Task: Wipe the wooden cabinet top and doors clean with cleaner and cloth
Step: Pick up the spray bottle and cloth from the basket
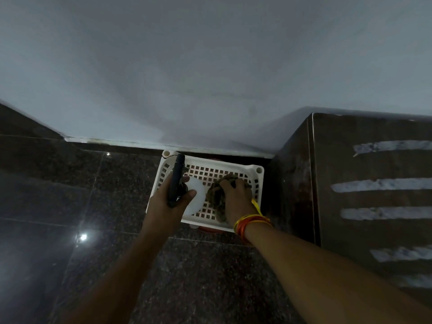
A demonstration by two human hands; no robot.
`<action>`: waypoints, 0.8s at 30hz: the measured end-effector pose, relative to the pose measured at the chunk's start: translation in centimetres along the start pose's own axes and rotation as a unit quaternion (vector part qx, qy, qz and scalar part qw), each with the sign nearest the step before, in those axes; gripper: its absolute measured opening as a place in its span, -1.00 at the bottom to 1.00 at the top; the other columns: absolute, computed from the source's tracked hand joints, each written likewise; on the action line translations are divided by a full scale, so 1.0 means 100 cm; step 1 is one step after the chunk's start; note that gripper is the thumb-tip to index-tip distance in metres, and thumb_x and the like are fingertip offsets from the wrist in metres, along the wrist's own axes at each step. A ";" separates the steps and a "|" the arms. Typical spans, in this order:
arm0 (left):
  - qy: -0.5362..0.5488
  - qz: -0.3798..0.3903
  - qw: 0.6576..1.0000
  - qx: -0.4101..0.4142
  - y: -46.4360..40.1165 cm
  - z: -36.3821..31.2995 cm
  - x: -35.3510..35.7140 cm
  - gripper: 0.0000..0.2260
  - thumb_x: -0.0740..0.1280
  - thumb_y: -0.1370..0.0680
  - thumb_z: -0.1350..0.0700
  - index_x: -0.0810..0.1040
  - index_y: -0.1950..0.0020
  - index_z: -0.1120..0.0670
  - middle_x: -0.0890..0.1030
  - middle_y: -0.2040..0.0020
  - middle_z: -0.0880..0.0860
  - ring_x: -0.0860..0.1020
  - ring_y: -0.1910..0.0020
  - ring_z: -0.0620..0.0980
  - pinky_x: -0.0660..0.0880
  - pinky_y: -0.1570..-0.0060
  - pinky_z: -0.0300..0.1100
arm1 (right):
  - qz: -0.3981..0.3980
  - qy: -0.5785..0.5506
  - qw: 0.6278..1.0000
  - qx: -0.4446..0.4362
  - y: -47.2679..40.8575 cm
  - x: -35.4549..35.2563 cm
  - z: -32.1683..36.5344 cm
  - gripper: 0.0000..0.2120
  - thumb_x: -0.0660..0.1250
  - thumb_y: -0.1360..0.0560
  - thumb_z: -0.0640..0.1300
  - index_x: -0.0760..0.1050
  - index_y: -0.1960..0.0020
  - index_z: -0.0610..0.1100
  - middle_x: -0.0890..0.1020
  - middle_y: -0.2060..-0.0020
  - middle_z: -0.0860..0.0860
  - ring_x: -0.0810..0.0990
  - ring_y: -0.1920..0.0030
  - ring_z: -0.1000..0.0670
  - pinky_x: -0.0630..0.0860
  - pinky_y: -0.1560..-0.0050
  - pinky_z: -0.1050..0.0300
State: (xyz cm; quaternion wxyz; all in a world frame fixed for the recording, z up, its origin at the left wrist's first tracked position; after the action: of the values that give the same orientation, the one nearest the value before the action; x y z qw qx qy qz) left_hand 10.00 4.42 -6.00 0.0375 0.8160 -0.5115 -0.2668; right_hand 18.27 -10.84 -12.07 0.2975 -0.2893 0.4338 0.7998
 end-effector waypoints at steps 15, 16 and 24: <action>0.020 -0.096 0.993 0.062 0.046 -0.109 -0.038 -0.65 0.39 -0.56 0.14 0.39 -0.23 -0.19 0.58 0.02 -0.04 0.59 0.01 -0.13 0.54 0.02 -0.06 | -0.194 -0.212 0.958 -0.023 0.074 -0.137 0.034 -0.78 0.38 -0.35 -0.14 0.45 0.03 -0.08 0.35 0.04 -0.08 0.42 0.12 -0.12 0.33 0.08 0.23; 0.009 -0.098 0.993 0.064 0.051 -0.117 -0.039 -0.67 0.39 -0.56 0.12 0.39 -0.23 -0.17 0.57 0.01 -0.03 0.58 0.01 -0.06 0.54 0.02 -0.03 | -0.207 -0.226 0.952 -0.029 0.081 -0.152 0.036 -0.81 0.38 -0.34 -0.17 0.42 0.10 -0.08 0.33 0.04 -0.08 0.36 0.17 -0.07 0.25 0.14 0.32; -0.030 -0.109 0.993 0.042 0.098 -0.154 -0.008 -0.62 0.34 -0.59 0.17 0.39 -0.30 -0.20 0.54 0.01 -0.16 0.56 0.10 -0.23 0.40 0.23 -0.29 | -0.224 -0.405 0.885 -0.051 0.135 -0.242 -0.002 -0.81 0.27 -0.40 -0.25 0.26 0.25 -0.05 0.38 0.39 0.02 0.34 0.44 0.20 0.30 0.41 0.30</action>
State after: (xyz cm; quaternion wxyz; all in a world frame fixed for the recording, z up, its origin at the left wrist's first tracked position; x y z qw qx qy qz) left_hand 9.04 -2.86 10.80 -0.0414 0.8594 -0.4311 -0.2718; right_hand 24.37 -22.49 12.25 0.6035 -0.0442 0.1577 0.7804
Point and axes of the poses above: each hand's wrist, its own y-axis away from the middle knuckle, its own x-axis out of the palm, z = x × y, the point moved 10 cm from there along -y, towards the middle knuckle
